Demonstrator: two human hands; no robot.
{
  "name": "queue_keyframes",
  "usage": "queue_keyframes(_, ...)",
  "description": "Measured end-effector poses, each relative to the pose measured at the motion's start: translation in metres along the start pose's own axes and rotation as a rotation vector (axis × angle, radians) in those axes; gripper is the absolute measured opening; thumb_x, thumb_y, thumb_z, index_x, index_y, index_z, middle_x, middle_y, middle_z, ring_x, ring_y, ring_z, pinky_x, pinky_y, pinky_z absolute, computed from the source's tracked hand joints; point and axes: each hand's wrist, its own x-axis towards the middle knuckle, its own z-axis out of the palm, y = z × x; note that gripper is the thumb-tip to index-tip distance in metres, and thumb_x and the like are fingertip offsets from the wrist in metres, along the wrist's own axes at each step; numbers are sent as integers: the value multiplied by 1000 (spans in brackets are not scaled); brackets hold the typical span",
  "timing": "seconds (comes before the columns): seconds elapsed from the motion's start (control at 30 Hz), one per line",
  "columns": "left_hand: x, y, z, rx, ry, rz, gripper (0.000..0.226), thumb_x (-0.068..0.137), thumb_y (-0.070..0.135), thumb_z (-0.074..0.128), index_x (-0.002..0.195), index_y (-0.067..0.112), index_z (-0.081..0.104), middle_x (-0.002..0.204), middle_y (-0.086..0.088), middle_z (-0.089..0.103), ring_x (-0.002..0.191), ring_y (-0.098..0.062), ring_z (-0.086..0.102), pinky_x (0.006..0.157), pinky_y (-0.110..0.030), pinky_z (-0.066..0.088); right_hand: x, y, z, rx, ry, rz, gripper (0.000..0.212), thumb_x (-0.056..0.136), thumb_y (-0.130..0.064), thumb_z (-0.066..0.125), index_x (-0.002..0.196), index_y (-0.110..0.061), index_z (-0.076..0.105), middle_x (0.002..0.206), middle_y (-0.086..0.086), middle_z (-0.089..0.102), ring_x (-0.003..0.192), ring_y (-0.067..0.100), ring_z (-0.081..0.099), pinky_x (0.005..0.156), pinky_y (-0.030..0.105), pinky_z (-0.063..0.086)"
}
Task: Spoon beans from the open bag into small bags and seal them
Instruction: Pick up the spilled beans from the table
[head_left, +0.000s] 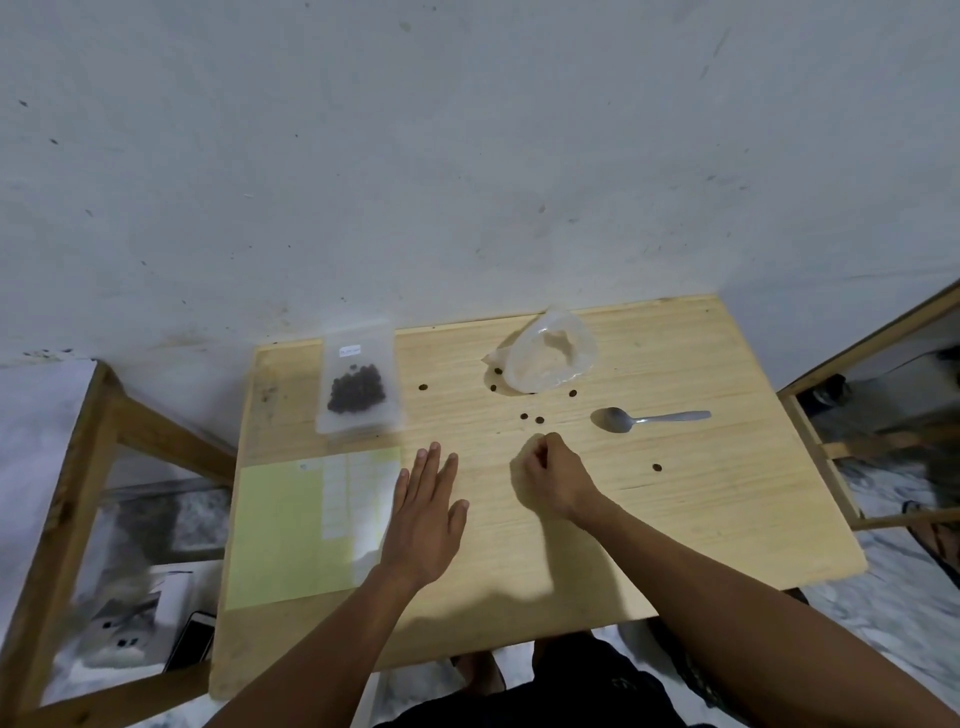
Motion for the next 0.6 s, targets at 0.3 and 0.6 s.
queue_keyframes(0.3, 0, 3, -2, -9, -11, -16, 68, 94, 51, 11, 155, 22, 12, 163, 3, -8, 147, -8, -21, 118, -30, -14, 14, 16, -22, 518, 186, 202, 7, 87, -10, 66, 85, -17, 67, 91, -1, 72, 82, 13, 65, 88, 35, 55)
queue_keyframes(0.6, -11, 10, -4, -17, -43, -44, 68, 91, 49, 7, 155, 26, 3, 161, 7, -15, 145, -6, -26, 119, -31, -14, 53, -15, -17, 325, 247, 141, 24, 75, -20, 79, 90, -11, 62, 94, 3, 65, 90, 19, 61, 79, 25, 49)
